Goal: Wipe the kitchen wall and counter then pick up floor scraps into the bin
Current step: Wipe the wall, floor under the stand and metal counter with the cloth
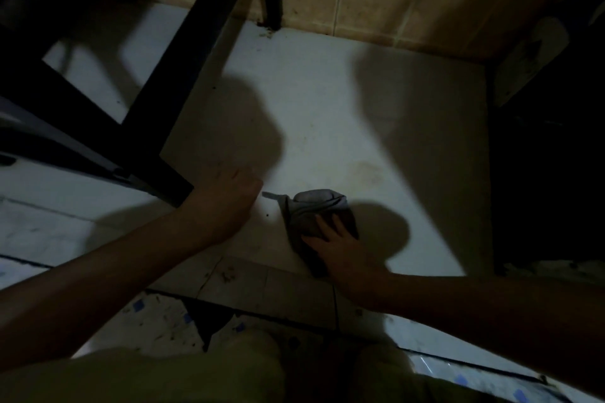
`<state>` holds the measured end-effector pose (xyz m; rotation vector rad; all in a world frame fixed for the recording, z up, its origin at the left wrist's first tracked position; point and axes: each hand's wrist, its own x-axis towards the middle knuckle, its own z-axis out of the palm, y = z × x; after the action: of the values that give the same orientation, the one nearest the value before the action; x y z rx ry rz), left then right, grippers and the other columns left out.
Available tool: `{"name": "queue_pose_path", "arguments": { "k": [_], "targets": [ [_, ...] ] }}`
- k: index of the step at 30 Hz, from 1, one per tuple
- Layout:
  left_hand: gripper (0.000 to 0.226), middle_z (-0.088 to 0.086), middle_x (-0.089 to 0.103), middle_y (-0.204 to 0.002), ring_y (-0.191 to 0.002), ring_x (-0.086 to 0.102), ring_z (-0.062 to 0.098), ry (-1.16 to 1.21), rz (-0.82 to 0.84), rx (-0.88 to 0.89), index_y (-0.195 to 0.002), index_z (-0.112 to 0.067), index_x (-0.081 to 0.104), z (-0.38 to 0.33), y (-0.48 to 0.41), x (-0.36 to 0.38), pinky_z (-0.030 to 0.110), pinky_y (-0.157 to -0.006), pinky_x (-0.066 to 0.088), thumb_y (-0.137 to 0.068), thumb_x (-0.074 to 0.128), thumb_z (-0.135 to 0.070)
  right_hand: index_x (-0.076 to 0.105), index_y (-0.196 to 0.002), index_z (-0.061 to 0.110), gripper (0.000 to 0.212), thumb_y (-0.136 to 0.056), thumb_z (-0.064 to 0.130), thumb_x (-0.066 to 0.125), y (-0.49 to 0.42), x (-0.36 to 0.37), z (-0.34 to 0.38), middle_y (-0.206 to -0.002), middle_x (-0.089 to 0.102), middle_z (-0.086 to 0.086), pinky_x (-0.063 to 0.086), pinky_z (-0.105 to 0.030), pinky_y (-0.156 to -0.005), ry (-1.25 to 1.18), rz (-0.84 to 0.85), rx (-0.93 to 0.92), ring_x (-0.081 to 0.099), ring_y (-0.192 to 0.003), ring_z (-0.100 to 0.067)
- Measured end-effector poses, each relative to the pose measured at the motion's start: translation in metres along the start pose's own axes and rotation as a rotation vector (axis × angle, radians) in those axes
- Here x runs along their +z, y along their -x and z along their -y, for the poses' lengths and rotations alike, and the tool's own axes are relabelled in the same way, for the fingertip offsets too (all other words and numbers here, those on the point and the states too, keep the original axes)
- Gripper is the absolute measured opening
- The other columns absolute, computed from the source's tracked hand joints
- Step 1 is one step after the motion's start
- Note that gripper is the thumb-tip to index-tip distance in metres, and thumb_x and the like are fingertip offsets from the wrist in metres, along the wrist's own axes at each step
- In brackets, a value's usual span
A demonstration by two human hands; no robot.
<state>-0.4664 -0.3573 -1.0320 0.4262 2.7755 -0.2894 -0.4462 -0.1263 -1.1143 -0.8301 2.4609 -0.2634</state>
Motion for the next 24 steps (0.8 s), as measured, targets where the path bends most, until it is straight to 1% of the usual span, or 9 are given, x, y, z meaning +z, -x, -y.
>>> {"name": "queue_pose_path", "arguments": {
  "k": [2,4,7,9,12,16,19,22,24],
  "targets": [
    [0.036,0.011,0.041,-0.138,-0.125,0.039,0.029,0.003,-0.007,-0.020,-0.127,-0.013,0.045,0.002,0.006,-0.001,0.037,-0.103,0.031,-0.092,0.047,-0.019,0.016,-0.149,0.032,0.070,-0.093,0.018,0.056,-0.010,-0.001,0.008,-0.160,0.002,-0.009,0.020,-0.059,-0.113,-0.001,-0.001,-0.060,-0.001,-0.144,-0.042],
    [0.036,0.015,0.049,-0.133,-0.121,0.047,0.031,-0.005,-0.056,-0.038,-0.124,-0.009,0.052,0.005,0.013,-0.003,0.039,-0.098,0.040,-0.089,0.053,-0.018,0.015,-0.149,0.032,0.074,-0.091,0.022,0.059,-0.020,-0.003,0.017,-0.160,0.002,-0.009,0.021,-0.059,-0.112,0.015,0.003,-0.118,-0.001,-0.143,-0.042],
    [0.034,0.021,0.066,-0.107,-0.093,0.065,0.036,0.024,-0.089,-0.026,-0.098,-0.004,0.068,0.010,0.022,-0.007,0.041,-0.078,0.053,-0.067,0.078,-0.011,0.018,-0.149,0.031,0.070,-0.091,0.023,0.057,-0.035,-0.008,0.030,-0.160,0.000,-0.009,0.020,-0.057,-0.112,0.064,0.055,-0.163,-0.002,-0.144,-0.042],
    [0.034,0.022,0.065,-0.110,-0.094,0.064,0.037,0.034,-0.053,-0.024,-0.101,-0.003,0.067,0.012,0.026,-0.008,0.040,-0.076,0.051,-0.069,0.076,-0.010,0.024,-0.148,0.030,0.066,-0.091,0.024,0.057,-0.041,-0.011,0.035,-0.160,0.002,-0.010,0.022,-0.056,-0.112,0.091,0.073,-0.192,-0.001,-0.144,-0.041],
    [0.034,0.025,0.066,-0.106,-0.090,0.065,0.039,0.024,-0.080,-0.022,-0.097,0.000,0.068,0.013,0.028,-0.008,0.041,-0.071,0.052,-0.066,0.079,-0.006,0.028,-0.146,0.031,0.064,-0.090,0.025,0.059,-0.042,-0.016,0.032,-0.160,0.003,-0.009,0.026,-0.054,-0.111,0.132,0.104,-0.249,0.000,-0.144,-0.039],
    [0.034,0.016,0.054,-0.127,-0.109,0.055,0.032,-0.005,-0.076,-0.040,-0.119,-0.008,0.055,0.009,0.019,-0.003,0.037,-0.085,0.045,-0.087,0.059,-0.018,0.036,-0.143,0.028,0.057,-0.091,0.024,0.058,-0.033,-0.020,0.018,-0.159,0.008,-0.008,0.023,-0.056,-0.112,0.159,0.116,-0.334,0.001,-0.145,-0.039],
    [0.038,0.009,0.044,-0.133,-0.118,0.045,0.027,-0.034,-0.031,-0.033,-0.128,-0.013,0.044,0.004,0.002,-0.005,0.036,-0.091,0.037,-0.092,0.050,-0.024,0.044,-0.139,0.022,0.050,-0.091,0.021,0.058,-0.017,-0.018,0.002,-0.157,0.017,-0.014,0.022,-0.057,-0.111,0.177,0.067,-0.369,0.008,-0.143,-0.043],
    [0.036,0.012,0.043,-0.136,-0.120,0.044,0.027,-0.028,-0.004,0.006,-0.130,-0.011,0.043,-0.004,-0.016,-0.008,0.034,-0.097,0.034,-0.094,0.046,-0.015,0.050,-0.135,0.018,0.044,-0.091,0.017,0.057,0.001,-0.017,-0.020,-0.153,0.025,-0.019,0.020,-0.059,-0.111,0.151,0.010,-0.313,0.014,-0.141,-0.047],
    [0.037,0.011,0.042,-0.138,-0.122,0.045,0.026,-0.010,-0.008,0.024,-0.133,-0.011,0.041,-0.013,-0.026,-0.013,0.035,-0.100,0.036,-0.096,0.045,-0.014,0.049,-0.136,0.021,0.043,-0.094,0.016,0.053,0.015,-0.014,-0.035,-0.155,0.021,-0.017,0.019,-0.057,-0.112,0.147,0.010,-0.214,0.009,-0.142,-0.046]
  ]
}}
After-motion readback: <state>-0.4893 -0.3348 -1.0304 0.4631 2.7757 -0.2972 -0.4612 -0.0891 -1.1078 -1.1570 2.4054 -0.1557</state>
